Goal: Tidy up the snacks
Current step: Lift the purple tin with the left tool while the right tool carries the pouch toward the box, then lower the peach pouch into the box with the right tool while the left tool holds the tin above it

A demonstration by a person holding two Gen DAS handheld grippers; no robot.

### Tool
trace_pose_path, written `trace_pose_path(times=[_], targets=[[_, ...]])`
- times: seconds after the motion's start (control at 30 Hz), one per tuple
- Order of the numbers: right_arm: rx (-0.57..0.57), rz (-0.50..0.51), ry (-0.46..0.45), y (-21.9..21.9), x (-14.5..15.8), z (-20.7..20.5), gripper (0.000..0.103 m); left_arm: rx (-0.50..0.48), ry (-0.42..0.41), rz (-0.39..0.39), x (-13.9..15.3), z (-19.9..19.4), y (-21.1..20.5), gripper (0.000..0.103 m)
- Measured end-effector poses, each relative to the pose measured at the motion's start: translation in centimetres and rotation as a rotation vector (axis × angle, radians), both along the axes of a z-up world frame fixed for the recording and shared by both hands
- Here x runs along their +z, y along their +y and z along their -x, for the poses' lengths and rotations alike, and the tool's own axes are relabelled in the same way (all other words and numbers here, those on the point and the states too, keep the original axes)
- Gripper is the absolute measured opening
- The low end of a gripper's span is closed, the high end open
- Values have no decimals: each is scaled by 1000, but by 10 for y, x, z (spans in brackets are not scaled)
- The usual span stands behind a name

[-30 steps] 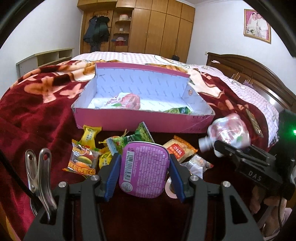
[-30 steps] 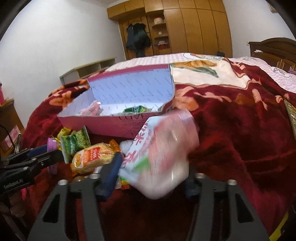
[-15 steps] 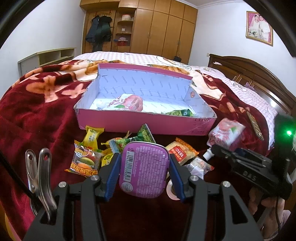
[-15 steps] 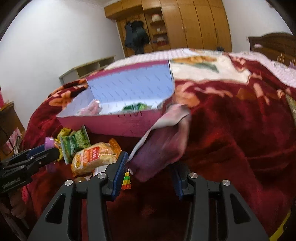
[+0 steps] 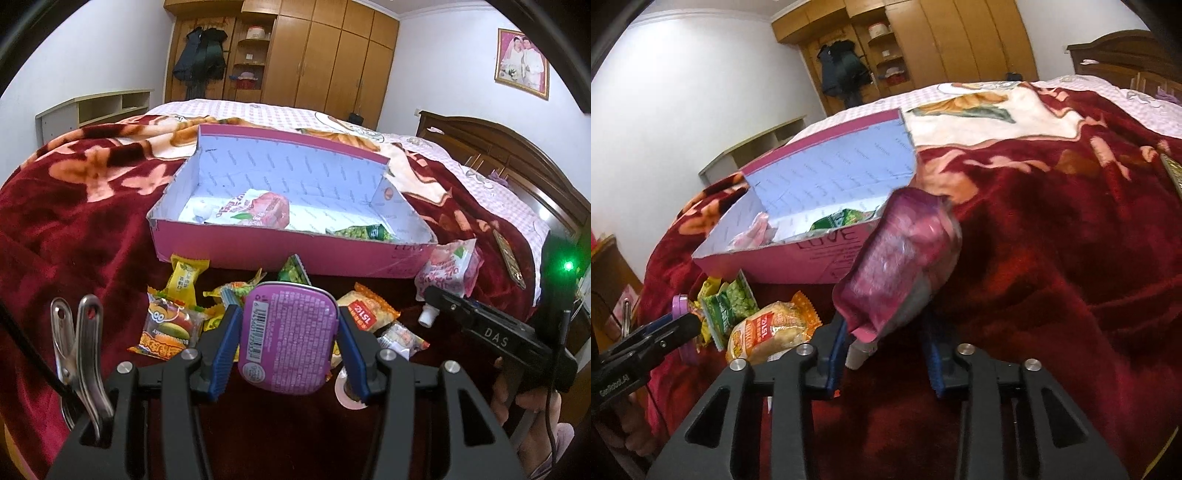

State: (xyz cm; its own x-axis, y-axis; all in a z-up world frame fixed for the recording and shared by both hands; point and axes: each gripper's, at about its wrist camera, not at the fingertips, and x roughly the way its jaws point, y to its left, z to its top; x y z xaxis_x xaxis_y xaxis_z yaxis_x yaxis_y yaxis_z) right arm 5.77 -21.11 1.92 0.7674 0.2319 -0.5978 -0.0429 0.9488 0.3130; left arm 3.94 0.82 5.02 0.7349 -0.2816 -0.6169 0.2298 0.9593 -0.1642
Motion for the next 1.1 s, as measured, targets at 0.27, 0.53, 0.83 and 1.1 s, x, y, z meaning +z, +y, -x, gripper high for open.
trace_pose_path(times=[0.27,0.53,0.83,1.1], targets=[[-48,16,-66,-2,14,21,25,14,-27,13,12,3,5,54],[-31,59,-153,13,34,39,24,12,-73,6,31,6,4,54],[15,85,-219,27,55,42,23,9,-128,-19,48,-5,-4,54],[48,97,-232,36,69,22,21,17,-165,-39,60,-27,-9,54]])
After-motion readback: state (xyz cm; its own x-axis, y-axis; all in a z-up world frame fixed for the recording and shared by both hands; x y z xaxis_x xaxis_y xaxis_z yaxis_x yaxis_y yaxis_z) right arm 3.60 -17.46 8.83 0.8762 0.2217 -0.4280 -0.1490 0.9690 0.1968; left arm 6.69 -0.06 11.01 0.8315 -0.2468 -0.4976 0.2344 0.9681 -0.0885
